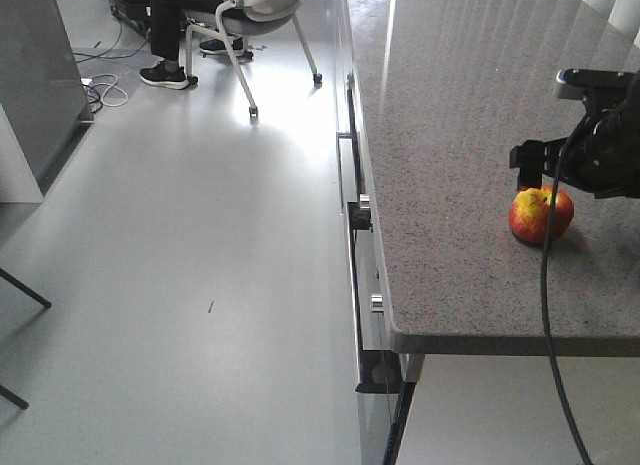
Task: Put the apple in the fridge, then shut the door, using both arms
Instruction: 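Lower the open right gripper around the apple and close it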
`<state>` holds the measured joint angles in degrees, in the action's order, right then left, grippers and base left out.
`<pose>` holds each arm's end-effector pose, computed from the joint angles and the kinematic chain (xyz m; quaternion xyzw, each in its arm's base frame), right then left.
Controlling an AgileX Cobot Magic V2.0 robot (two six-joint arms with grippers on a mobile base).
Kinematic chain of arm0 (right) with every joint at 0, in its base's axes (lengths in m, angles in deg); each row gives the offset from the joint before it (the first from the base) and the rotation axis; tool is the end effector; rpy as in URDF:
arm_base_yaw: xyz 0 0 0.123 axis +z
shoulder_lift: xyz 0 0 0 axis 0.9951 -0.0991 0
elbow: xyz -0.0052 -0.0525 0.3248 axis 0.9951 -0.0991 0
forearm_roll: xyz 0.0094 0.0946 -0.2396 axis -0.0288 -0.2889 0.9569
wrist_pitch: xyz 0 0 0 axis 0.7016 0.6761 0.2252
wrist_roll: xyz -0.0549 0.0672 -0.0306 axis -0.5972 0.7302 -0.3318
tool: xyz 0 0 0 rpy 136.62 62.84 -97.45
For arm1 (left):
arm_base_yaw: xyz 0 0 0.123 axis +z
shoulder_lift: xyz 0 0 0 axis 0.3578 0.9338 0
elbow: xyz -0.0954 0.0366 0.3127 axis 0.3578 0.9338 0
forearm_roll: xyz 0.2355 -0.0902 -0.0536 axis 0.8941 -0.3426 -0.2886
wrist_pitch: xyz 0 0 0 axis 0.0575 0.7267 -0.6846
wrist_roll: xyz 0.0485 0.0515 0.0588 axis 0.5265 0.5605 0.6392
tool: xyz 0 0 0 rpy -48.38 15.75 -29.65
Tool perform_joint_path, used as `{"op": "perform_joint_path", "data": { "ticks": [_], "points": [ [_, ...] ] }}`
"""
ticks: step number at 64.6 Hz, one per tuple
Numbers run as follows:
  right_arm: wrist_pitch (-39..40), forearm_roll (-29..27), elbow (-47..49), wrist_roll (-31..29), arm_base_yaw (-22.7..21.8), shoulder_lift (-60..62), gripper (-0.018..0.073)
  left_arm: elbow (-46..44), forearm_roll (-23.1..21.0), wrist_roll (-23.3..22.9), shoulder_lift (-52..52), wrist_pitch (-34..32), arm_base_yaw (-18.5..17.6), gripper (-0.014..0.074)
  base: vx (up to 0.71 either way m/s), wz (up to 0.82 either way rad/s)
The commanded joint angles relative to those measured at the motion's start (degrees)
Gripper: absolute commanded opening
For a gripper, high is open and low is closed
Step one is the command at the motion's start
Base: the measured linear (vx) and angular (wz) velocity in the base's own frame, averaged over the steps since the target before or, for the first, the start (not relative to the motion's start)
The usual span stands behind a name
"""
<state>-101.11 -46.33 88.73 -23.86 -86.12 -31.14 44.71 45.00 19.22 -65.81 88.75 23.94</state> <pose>0.4252 -0.0183 0.3028 0.0726 0.9565 -0.0151 0.2821 0.0194 0.0010 0.1989 0.0568 0.7038 0.0929 0.7020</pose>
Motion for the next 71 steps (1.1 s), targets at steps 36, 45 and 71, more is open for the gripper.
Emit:
{"op": "perform_joint_path", "data": {
  "ticks": [36,45,71],
  "points": [
    [4.8,0.9,2.0,-0.3,-0.3,-3.7,0.0603,-0.9,-0.2,-0.2,-0.3,-4.2,-0.2,-0.0006,0.0,0.0],
    [5.1,0.9,2.0,-0.3,-0.3,-3.7,0.0512,-0.9,-0.2,-0.2,-0.3,-4.2,-0.2,-0.0006,0.0,0.0],
    [3.3,-0.9,2.9,-2.0,-0.3,-1.5,0.0073,-0.9,-0.2,-0.2,-0.3,-4.2,-0.2,-0.0006,0.0,0.0]
  ]
}}
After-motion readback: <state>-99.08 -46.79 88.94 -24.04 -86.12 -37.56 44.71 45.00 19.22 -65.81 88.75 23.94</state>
